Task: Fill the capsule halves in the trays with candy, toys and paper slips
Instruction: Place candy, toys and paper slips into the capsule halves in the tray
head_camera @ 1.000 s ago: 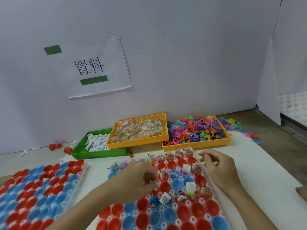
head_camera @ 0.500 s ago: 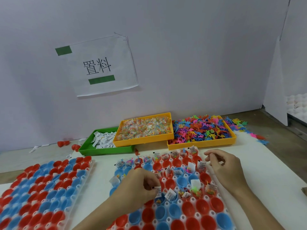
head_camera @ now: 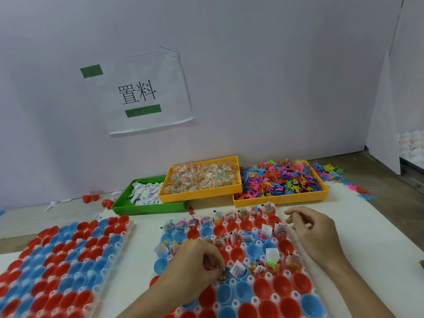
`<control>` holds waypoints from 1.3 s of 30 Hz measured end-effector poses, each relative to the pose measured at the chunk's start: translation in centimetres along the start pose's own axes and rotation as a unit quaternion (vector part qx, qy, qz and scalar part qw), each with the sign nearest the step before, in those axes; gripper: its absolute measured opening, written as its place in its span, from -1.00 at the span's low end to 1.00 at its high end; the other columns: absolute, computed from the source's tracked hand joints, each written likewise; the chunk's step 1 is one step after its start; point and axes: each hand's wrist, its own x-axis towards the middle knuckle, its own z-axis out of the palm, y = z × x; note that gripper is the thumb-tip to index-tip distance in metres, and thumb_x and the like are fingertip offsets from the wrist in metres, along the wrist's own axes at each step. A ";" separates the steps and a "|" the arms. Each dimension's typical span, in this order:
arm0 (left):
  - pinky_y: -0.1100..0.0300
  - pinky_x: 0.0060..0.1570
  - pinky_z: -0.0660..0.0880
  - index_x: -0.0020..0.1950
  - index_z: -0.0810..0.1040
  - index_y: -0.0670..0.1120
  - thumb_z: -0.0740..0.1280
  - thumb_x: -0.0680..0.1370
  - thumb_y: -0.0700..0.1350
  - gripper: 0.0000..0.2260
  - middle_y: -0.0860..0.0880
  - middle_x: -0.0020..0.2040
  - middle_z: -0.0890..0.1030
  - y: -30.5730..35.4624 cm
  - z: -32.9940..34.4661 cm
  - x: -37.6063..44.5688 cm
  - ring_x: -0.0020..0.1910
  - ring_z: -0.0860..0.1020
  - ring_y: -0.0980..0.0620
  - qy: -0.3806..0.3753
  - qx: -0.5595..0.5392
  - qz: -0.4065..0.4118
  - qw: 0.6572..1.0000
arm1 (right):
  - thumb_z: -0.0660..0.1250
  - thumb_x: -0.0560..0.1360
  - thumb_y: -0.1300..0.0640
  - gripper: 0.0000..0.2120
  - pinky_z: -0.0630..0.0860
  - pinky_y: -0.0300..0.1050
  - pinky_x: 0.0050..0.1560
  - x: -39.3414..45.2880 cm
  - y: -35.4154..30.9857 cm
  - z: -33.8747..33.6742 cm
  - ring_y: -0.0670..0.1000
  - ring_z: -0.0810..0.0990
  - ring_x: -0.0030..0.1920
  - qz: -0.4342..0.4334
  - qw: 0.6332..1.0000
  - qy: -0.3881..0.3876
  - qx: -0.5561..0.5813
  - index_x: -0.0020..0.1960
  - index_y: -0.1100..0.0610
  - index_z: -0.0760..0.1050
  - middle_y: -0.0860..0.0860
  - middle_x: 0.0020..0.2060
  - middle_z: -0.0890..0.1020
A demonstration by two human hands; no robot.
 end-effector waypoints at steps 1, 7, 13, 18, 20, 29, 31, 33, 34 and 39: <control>0.36 -0.23 0.52 -0.15 0.72 -0.01 0.50 0.46 -0.17 -0.94 0.14 -0.25 0.64 -0.1 0.0 0.0 -0.22 0.56 0.23 0.000 0.002 0.001 1.000 | 0.27 0.59 0.28 -0.77 0.45 -0.34 -0.22 0.0 0.0 0.0 -0.12 0.62 -0.17 0.000 1.000 0.000 0.000 -0.09 0.05 0.66 -0.14 -0.25 0.67; 0.28 -0.12 0.57 0.02 0.69 0.01 0.48 0.49 -0.10 -0.88 0.10 -0.16 0.66 -0.1 -0.3 -0.1 -0.19 0.59 0.15 -0.002 0.014 -0.001 1.000 | 0.27 0.59 0.29 -0.77 0.46 -0.32 -0.21 0.0 0.1 0.0 -0.10 0.62 -0.15 0.000 1.000 0.002 0.003 -0.08 0.06 0.66 -0.12 -0.23 0.67; 0.37 -0.10 0.54 -0.02 0.71 -0.01 0.38 0.57 -0.05 -0.88 0.16 -0.19 0.66 0.1 -0.8 0.0 -0.17 0.57 0.25 0.011 0.005 0.005 1.000 | 0.28 0.58 0.29 -0.75 0.48 -0.27 -0.19 0.0 0.1 0.0 -0.10 0.63 -0.16 -0.005 1.000 0.004 0.005 -0.10 0.02 0.65 -0.14 -0.25 0.67; 0.47 -0.08 0.50 -0.01 0.72 -0.01 0.40 0.57 -0.11 -0.90 0.18 -0.17 0.65 0.1 -0.7 0.0 -0.18 0.57 0.29 0.012 0.018 0.004 1.000 | 0.28 0.58 0.28 -0.74 0.49 -0.27 -0.19 0.0 0.1 0.0 -0.10 0.63 -0.15 -0.007 1.000 0.003 0.005 -0.11 -0.01 0.64 -0.14 -0.25 0.67; 0.46 -0.11 0.50 -0.01 0.71 0.01 0.41 0.55 -0.13 -0.91 0.19 -0.17 0.64 0.1 -0.7 -0.1 -0.21 0.57 0.28 0.010 0.022 0.003 1.000 | 0.28 0.58 0.28 -0.74 0.49 -0.28 -0.19 0.0 0.1 0.0 -0.10 0.62 -0.15 -0.007 1.000 0.001 0.005 -0.11 -0.01 0.64 -0.14 -0.24 0.66; 0.51 -0.13 0.47 0.00 0.73 0.00 0.44 0.53 -0.11 -0.91 0.22 -0.17 0.63 -0.1 -0.4 0.1 -0.25 0.55 0.37 0.015 0.039 0.012 0.999 | 0.28 0.59 0.29 -0.77 0.47 -0.29 -0.20 0.0 0.0 0.0 -0.09 0.62 -0.15 -0.005 1.000 0.002 0.008 -0.08 0.06 0.66 -0.12 -0.24 0.67; 0.52 -0.14 0.45 0.02 0.73 0.00 0.45 0.52 -0.09 -0.89 0.23 -0.16 0.63 -0.1 -0.5 0.1 -0.25 0.53 0.42 0.017 0.041 0.014 0.999 | 0.28 0.59 0.29 -0.78 0.47 -0.28 -0.20 0.0 0.1 0.0 -0.08 0.62 -0.14 -0.001 1.000 0.002 0.009 -0.07 0.08 0.66 -0.10 -0.23 0.67; 0.54 -0.16 0.44 0.04 0.72 -0.01 0.45 0.52 -0.08 -0.88 0.26 -0.19 0.57 -0.2 -0.6 0.1 -0.26 0.51 0.45 0.011 0.047 0.014 0.999 | 0.28 0.59 0.29 -0.78 0.47 -0.28 -0.20 0.0 0.1 0.0 -0.07 0.62 -0.14 0.002 1.000 0.001 0.009 -0.07 0.08 0.66 -0.09 -0.23 0.67; 0.54 -0.15 0.44 0.05 0.72 -0.01 0.45 0.52 -0.08 -0.87 0.25 -0.18 0.57 -0.2 -0.6 0.1 -0.27 0.52 0.42 0.008 0.053 0.016 0.998 | 0.28 0.59 0.29 -0.78 0.48 -0.27 -0.20 0.0 0.1 0.0 -0.08 0.62 -0.14 0.001 1.000 0.001 0.008 -0.07 0.07 0.65 -0.10 -0.23 0.67; 0.45 0.01 0.49 0.19 0.66 0.03 0.42 0.54 -0.07 -0.78 0.15 -0.02 0.65 -0.3 -1.1 0.3 -0.15 0.57 0.27 0.021 0.085 0.018 0.996 | 0.29 0.58 0.28 -0.76 0.46 -0.34 -0.23 0.1 0.2 0.1 -0.11 0.62 -0.17 0.002 1.000 0.002 -0.002 -0.10 0.00 0.64 -0.15 -0.25 0.66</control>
